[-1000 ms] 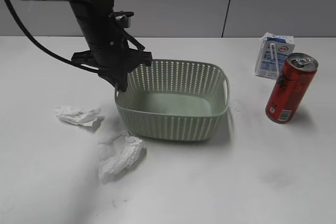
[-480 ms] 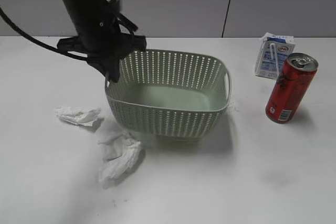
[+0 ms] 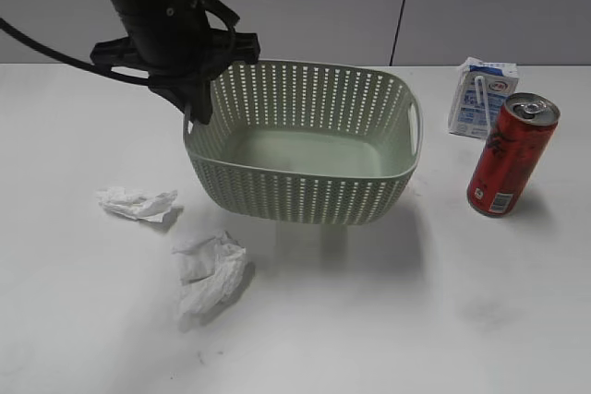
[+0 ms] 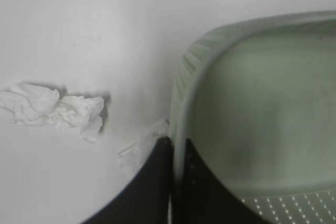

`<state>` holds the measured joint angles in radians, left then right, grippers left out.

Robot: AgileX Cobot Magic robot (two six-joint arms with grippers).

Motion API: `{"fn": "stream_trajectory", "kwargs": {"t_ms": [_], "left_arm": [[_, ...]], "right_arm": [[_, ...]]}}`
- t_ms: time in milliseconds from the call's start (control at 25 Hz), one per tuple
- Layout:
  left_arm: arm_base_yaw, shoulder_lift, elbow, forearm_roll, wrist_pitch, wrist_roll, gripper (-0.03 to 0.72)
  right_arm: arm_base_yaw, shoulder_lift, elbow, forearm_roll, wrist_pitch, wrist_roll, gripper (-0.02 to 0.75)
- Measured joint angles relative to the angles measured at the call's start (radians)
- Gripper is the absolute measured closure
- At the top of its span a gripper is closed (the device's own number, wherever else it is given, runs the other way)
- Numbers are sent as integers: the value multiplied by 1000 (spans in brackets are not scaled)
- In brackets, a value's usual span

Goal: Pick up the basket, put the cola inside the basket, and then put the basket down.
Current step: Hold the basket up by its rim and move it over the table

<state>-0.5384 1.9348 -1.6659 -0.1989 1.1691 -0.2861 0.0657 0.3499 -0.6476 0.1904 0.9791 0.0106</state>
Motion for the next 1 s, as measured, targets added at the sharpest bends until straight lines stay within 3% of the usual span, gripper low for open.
{"fn": "stream_trajectory", "kwargs": {"t_ms": [360,600,1000], "left_arm": [[-4,0,0,0,-13,0,691],[-4,0,0,-7,-44,0,691],[-4,11,0,-7,-59,0,691]], "right_arm": [[0,561,-365,-3,87,8,145],[0,865,-501,-24,62,-25,80],[7,1236,-728,-67,61,-35,70]]}}
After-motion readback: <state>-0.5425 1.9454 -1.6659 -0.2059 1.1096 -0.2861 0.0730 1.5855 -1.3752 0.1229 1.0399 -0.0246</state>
